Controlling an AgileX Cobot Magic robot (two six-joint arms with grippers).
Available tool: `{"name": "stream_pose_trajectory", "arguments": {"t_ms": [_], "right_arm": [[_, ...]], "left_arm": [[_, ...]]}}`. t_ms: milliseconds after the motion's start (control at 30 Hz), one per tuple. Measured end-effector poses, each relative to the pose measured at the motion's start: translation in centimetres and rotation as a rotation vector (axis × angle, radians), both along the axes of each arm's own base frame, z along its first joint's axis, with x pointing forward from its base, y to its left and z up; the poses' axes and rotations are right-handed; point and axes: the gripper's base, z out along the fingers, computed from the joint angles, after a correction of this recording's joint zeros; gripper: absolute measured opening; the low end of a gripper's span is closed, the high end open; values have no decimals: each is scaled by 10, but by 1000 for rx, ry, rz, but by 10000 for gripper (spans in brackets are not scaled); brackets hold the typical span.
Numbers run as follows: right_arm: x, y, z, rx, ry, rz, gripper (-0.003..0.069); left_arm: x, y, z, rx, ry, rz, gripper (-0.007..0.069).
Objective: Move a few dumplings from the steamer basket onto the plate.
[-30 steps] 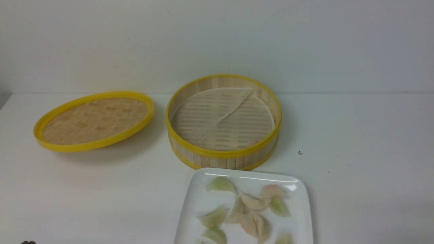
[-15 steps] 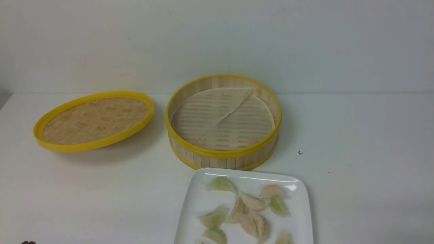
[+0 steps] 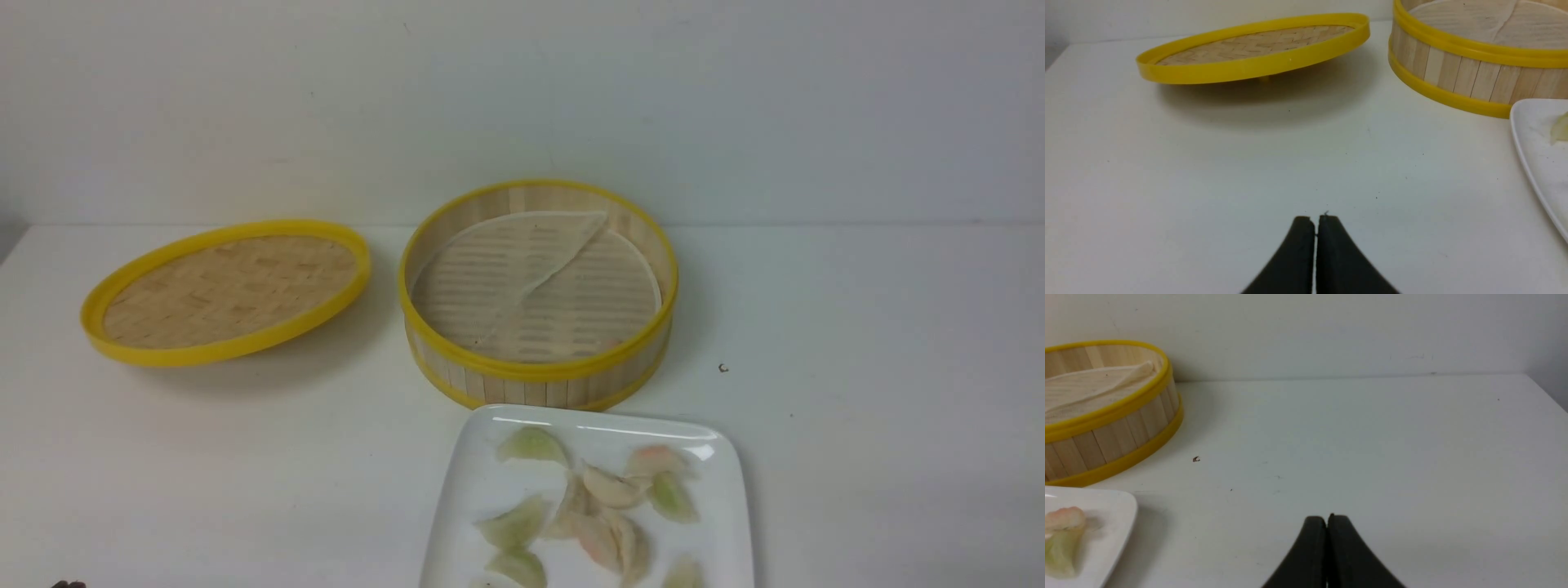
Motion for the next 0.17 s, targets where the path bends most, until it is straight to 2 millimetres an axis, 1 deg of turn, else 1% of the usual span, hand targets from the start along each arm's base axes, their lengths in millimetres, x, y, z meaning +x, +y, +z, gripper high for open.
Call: {"name": "stream_pose_trajectory", "arguments": {"t_ms": [167], "right_arm": [[0, 0, 0, 0, 0, 0, -15]], "left_arm": [[0, 0, 0, 0, 1, 0, -6]]}}
